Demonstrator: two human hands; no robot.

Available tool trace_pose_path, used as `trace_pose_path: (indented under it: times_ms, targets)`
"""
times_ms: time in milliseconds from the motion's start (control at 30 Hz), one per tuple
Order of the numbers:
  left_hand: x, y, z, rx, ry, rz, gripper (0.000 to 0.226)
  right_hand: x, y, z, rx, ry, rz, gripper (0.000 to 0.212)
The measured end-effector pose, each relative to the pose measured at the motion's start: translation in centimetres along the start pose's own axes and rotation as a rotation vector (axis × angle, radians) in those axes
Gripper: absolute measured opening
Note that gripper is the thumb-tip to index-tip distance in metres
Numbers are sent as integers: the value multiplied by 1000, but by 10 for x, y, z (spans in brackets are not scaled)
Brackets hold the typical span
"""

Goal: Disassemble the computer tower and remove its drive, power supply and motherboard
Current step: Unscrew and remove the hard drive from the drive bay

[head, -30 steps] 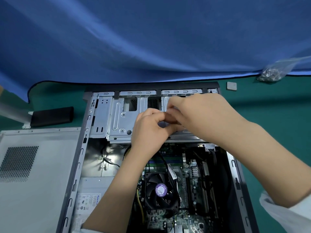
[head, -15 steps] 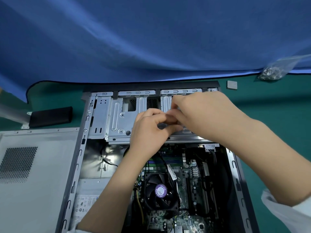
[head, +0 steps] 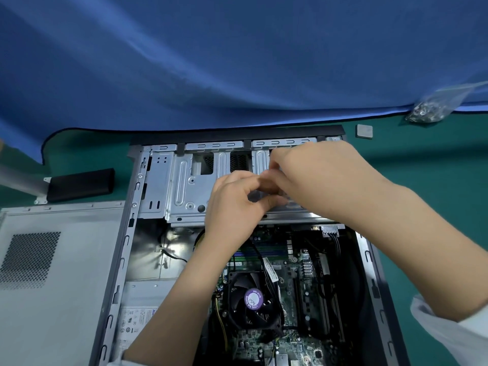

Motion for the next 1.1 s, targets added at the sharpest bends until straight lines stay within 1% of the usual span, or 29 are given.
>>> trace_pose_path:
  times_ms: [100, 167, 233, 267, 300, 333, 367, 400, 467, 533, 633, 700, 800, 833, 900, 1000, 1033, 1100]
  targets:
    - [-2, -1, -2, -4, -41, -72, 5, 0, -2, -2, 30, 45, -26, 21]
    - [-2, -1, -3, 5, -61, -79, 14, -1, -2, -2, 55, 69, -31, 26]
    - [-1, -2, -3, 8, -50, -42, 21, -1, -1, 0, 98, 82, -51, 35]
    - [-1, -1, -2, -13, -27, -18, 17, -1, 0, 1, 121, 80, -68, 38]
    - [0, -1, -3, -41, -3, -7, 6, -1, 0, 1, 140, 74, -81, 40]
    - [1, -1, -2, -48, 7, 2, 4, 0, 0, 2, 154, 61, -80, 38]
    - [1, -1, -2, -45, 12, 3, 6, 0, 1, 2, 145, 45, -61, 35]
    - [2, -1, -3, -47, 29, 0, 4, 1, 2, 1, 108, 31, -29, 30]
    - [1, 0, -3, -68, 58, 9, 7, 2, 3, -3, -22, 35, 18, 23]
    - [1, 0, -4, -68, 45, -10, 9, 3, 0, -6, -86, 46, 1, 14]
    - [0, 0, -4, 4, -21, -55, 21, 2, -3, -5, -8, 78, -29, 23]
    - [0, 0, -3, -5, -45, -62, 22, 0, -1, -2, 76, 112, -32, 27]
    - [1, 0, -4, -49, 2, -13, 25, -2, 1, -1, 138, 117, -48, 28]
    - [1, 0, -4, -64, 24, -1, 22, -2, 2, -1, 126, 96, -42, 27]
    - [1, -1, -3, -71, 62, 13, 10, -1, 2, -1, 51, 41, -5, 25]
    - [0, -1, -3, 12, 31, 10, 25, -1, -2, -6, -46, 39, 4, 13]
    - [-1, 0, -3, 47, 1, -4, 28, -2, -4, -7, -33, 42, -6, 13]
    - [-2, -1, -2, 60, -43, -44, 27, -4, -5, -6, 30, 68, -10, 19]
Point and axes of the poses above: each hand's wrist, its own x-axis towards the middle knuckle, its own y-axis out of the back of the hand, z = x × y, the point moved 4 cm from there along x, towards the middle knuckle, and after that the axes turned 8 degrees about -z, right-handed, at the moved point
